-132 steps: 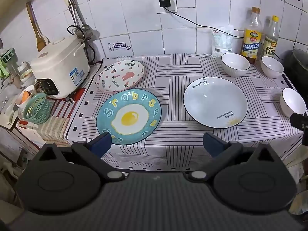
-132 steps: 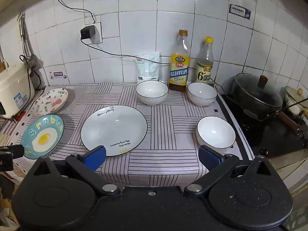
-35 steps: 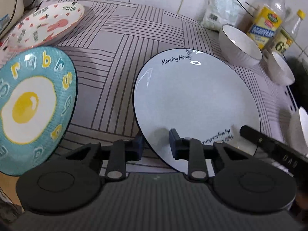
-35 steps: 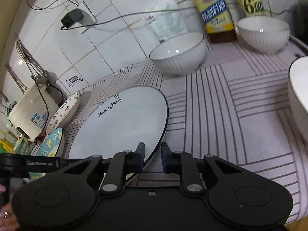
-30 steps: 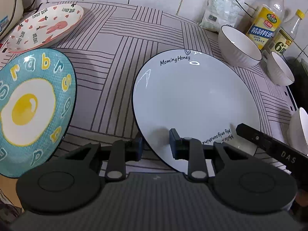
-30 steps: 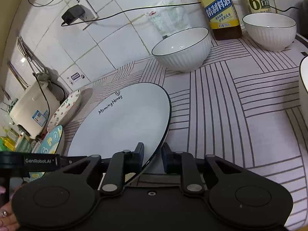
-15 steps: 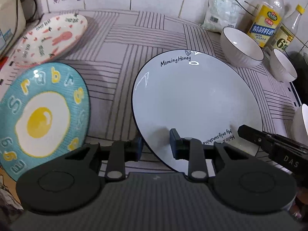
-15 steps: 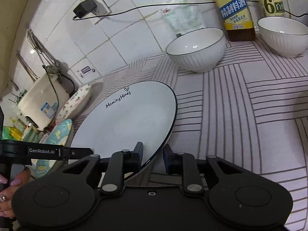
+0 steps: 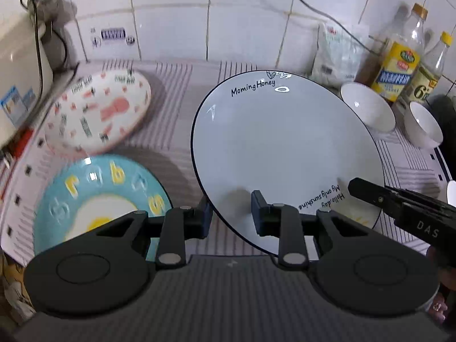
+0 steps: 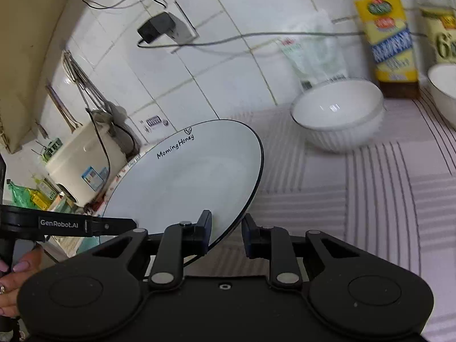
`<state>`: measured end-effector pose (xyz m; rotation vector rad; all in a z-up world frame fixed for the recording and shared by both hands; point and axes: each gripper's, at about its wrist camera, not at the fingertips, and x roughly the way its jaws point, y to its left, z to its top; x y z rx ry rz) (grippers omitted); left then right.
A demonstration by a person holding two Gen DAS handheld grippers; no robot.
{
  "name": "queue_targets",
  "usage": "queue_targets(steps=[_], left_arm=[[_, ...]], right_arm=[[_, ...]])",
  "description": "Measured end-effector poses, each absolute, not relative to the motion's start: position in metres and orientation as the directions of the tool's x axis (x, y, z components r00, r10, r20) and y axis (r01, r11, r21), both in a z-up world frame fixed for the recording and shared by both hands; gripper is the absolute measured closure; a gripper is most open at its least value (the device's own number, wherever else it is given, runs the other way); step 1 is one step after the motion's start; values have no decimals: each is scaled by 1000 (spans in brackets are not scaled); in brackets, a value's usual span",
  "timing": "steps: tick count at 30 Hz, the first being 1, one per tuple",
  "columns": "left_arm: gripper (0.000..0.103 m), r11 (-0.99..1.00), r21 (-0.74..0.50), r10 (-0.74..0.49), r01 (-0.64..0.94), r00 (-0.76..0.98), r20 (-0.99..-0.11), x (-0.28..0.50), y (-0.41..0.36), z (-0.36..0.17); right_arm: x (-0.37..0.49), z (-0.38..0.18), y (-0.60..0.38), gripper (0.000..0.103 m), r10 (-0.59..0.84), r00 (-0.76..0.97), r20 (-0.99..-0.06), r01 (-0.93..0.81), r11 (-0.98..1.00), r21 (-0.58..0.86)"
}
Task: Organize plates and bowls
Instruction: 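Lift the white plate with the right gripper and carry it toward the wall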
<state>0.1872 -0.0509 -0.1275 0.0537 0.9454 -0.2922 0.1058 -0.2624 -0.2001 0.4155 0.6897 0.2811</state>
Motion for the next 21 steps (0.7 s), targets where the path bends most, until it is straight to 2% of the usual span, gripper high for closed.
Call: queue_targets(steps=[7, 21], left_arm=[[76, 968, 5, -157, 252, 618, -770, 211, -49, -123], [76, 961, -154, -262, 230, 575, -775, 303, -42, -167]], right_arm=[[134, -203, -251, 76, 404, 759, -511, -100, 847, 522], [200, -220, -249, 75, 333, 792, -512, -34, 861, 507]])
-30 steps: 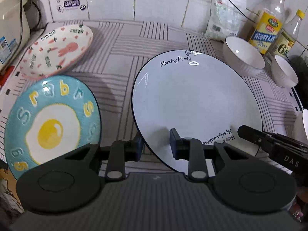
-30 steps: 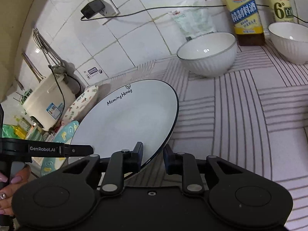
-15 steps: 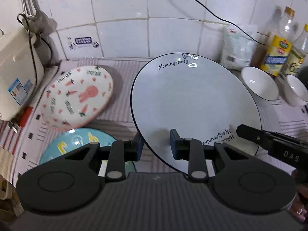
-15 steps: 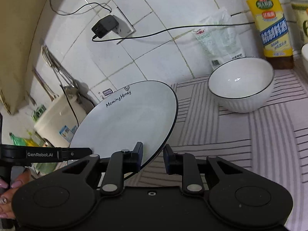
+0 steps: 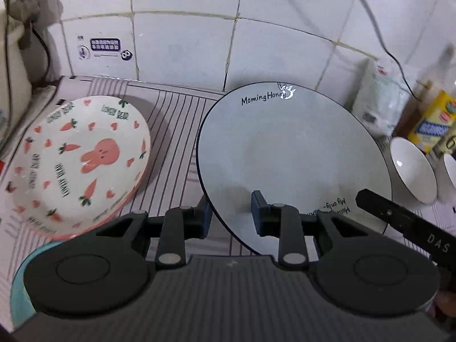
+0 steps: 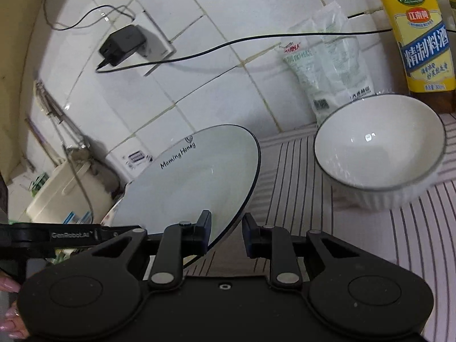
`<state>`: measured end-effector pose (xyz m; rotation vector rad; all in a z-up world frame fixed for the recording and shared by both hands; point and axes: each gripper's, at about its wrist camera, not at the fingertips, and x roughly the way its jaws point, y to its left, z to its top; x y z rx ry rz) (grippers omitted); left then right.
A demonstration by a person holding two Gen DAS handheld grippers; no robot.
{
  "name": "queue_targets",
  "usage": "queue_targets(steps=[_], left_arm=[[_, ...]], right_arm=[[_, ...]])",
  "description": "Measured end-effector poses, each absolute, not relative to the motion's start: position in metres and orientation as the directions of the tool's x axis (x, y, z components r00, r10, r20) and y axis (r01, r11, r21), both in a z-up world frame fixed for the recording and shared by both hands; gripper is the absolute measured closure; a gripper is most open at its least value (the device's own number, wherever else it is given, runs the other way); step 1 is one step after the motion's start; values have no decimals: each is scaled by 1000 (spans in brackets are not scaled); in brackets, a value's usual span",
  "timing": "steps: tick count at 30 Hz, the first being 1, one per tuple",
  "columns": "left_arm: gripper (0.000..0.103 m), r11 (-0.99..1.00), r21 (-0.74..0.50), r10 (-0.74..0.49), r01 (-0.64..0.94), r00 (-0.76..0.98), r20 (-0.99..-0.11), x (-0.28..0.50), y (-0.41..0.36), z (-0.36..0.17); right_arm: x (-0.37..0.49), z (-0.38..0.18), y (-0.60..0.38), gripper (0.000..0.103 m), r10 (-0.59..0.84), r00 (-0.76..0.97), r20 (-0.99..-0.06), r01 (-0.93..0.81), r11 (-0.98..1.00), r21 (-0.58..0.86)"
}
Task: Organize plates and bowls
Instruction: 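Lift the white plate with the right gripper and carry it toward the wall, then lower the white plate onto the cloth and open the right gripper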
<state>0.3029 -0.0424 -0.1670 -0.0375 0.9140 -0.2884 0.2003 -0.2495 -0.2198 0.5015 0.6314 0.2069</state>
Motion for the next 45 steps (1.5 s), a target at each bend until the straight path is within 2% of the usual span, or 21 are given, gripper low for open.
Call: queue_targets(steps=[9, 13, 18, 21, 23, 24, 25, 33, 35, 38, 40, 45], left_arm=[[76, 957, -121, -252, 263, 555, -793, 342, -57, -183], [76, 964, -138, -241, 228, 521, -819, 355, -58, -196], [76, 967, -179, -246, 183, 476, -844, 355, -52, -201], [76, 973, -152, -219, 172, 500, -838, 347, -48, -193], [75, 975, -131, -207, 181, 511, -834, 340, -46, -184], [74, 976, -118, -197, 183, 512, -836, 337, -45, -180], [74, 976, -106, -190, 189, 514, -837, 334, -43, -176], [72, 973, -4, -139, 229, 575, -807, 293, -41, -138], [65, 972, -7, -146, 236, 574, -806, 282, -40, -128], [61, 970, 1, -146, 242, 587, -796, 265, -35, -113], [54, 969, 5, -146, 245, 594, -791, 255, -31, -103], [40, 963, 30, -146, 269, 608, -780, 227, -22, -80]], right_arm=[[235, -236, -246, 75, 264, 783, -564, 63, 867, 494], [241, -245, -243, 71, 233, 761, -605, 110, 873, 474], [246, -241, -222, 69, 137, 743, -655, 112, 940, 324], [247, -235, -215, 69, 99, 721, -686, 110, 961, 255], [242, -228, -216, 61, 86, 723, -686, 124, 960, 251], [238, -224, -217, 50, 82, 729, -680, 128, 959, 254], [234, -219, -217, 45, 81, 736, -673, 127, 959, 254], [210, -179, -206, 32, 80, 760, -645, 80, 973, 215], [204, -169, -200, 29, 70, 765, -640, 73, 978, 195], [196, -155, -193, 25, 63, 775, -629, 56, 984, 168], [189, -146, -189, 12, 76, 777, -625, 37, 986, 165], [167, -123, -180, 10, 102, 793, -601, 0, 986, 166]])
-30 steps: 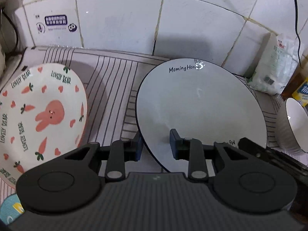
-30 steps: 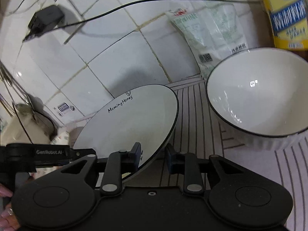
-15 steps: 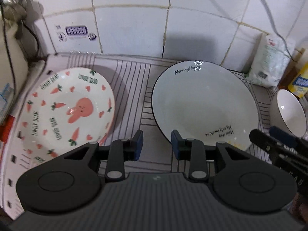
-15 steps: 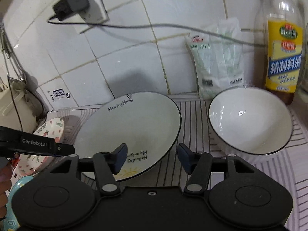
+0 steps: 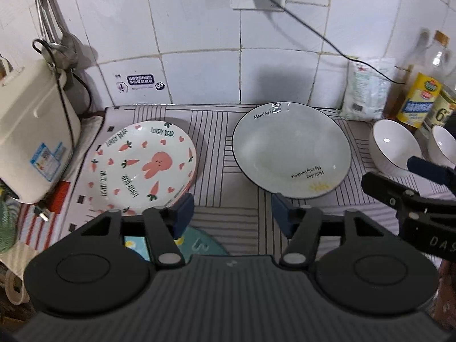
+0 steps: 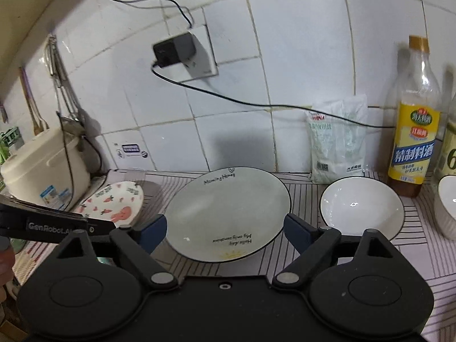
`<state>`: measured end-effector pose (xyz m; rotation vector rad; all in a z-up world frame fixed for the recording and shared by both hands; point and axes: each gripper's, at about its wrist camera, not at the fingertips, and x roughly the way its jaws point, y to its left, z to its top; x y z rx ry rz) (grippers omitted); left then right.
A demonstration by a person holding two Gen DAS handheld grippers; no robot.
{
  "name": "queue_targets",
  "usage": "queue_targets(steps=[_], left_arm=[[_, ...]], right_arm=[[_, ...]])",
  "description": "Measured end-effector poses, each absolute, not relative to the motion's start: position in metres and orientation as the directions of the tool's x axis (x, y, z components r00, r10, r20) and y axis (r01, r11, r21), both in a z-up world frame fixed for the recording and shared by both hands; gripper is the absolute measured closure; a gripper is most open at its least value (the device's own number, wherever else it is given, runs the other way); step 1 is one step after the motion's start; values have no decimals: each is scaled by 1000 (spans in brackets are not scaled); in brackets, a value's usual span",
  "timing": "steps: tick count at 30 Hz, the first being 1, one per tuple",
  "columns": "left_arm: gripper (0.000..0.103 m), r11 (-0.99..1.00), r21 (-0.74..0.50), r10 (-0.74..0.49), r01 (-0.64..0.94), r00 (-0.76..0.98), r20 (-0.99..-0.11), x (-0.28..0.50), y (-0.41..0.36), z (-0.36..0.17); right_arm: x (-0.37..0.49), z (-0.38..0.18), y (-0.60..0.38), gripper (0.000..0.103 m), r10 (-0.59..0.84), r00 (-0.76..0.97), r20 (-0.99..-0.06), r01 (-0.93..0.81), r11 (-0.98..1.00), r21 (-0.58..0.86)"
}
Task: Organize plates and bowls
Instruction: 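Lower the white plate onto the cloth and open the right gripper, then move the right gripper to the blue egg plate rim and grasp it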
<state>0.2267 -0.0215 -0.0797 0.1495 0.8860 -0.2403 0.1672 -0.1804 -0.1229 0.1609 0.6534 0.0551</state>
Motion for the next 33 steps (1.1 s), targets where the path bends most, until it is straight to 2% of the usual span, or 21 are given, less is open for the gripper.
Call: queue_targets(steps=[2, 5, 8, 20, 33], left_arm=[[36, 958, 42, -148, 282, 617, -773, 214, -17, -72], [22, 950, 65, -149, 305, 627, -765, 194, -11, -64], [18, 945, 54, -169, 324, 620, -766, 177, -3, -59], [7, 930, 83, -175, 358, 632, -755, 118, 20, -49], [7, 942, 66, -149, 330, 584, -798, 102, 53, -82]], right_arm=[[158, -114, -177, 8, 105, 793, -600, -6, 986, 165], [145, -103, -172, 7, 115, 797, -593, -20, 986, 165], [134, -96, -169, 7, 155, 788, -596, -49, 981, 190], [80, -78, -148, 7, 205, 768, -607, -119, 977, 179], [44, -98, -110, 6, 210, 808, -550, -216, 975, 55]])
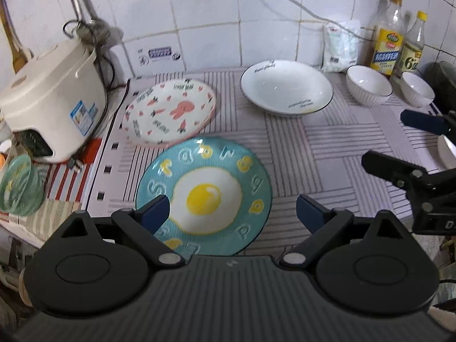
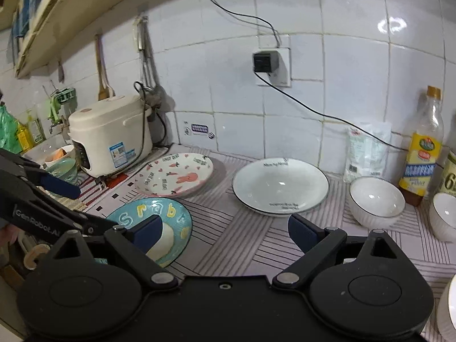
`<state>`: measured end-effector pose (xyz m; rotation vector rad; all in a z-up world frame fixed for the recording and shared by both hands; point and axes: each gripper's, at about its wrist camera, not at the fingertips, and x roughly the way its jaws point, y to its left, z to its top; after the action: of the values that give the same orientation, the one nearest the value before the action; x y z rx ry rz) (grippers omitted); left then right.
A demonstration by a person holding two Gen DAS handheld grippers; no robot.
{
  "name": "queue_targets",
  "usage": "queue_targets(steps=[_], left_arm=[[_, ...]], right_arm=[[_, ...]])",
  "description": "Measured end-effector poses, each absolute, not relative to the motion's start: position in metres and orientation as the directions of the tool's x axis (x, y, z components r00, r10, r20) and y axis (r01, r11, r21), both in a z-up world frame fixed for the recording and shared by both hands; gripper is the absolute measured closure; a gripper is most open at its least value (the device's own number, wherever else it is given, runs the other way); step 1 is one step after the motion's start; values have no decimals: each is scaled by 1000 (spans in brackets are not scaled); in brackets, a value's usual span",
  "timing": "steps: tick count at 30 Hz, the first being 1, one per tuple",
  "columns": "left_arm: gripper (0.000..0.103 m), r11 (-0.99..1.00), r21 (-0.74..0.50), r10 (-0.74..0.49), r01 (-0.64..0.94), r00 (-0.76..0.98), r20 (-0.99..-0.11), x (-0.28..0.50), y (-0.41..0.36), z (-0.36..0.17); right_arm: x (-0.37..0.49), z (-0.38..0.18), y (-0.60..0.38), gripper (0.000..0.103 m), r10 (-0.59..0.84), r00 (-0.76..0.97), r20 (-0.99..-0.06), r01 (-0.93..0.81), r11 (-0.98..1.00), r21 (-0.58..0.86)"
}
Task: Organize plates and bowls
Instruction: 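Move the right gripper to the blue egg plate rim and grasp it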
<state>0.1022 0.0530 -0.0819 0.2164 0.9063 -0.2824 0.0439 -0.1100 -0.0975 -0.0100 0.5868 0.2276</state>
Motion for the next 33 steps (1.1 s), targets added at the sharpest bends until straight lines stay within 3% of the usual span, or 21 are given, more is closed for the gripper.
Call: queue_targets(steps=[5, 15, 24, 30, 33], left_arm=[[7, 955, 58, -126, 290, 578, -806, 103, 73, -99], [7, 969, 43, -112, 245, 584, -804, 118, 114, -124], [8, 989, -8, -88, 150, 538, -838, 141, 136, -164], [11, 991, 24, -48, 135, 503, -863, 151, 135, -181], [22, 989, 28, -47, 144, 494, -868, 154, 134, -184]], right_arm=[[40, -108, -95, 5, 249, 825, -507, -264, 963, 42], [58, -147, -60, 5, 298, 754, -586, -329, 943, 56], [94, -187, -55, 6, 358, 668, -652, -276, 933, 229], [116, -217, -62, 23, 386, 633, -671, -216, 920, 326], [123, -221, -60, 31, 425, 608, -671, -245, 904, 350]])
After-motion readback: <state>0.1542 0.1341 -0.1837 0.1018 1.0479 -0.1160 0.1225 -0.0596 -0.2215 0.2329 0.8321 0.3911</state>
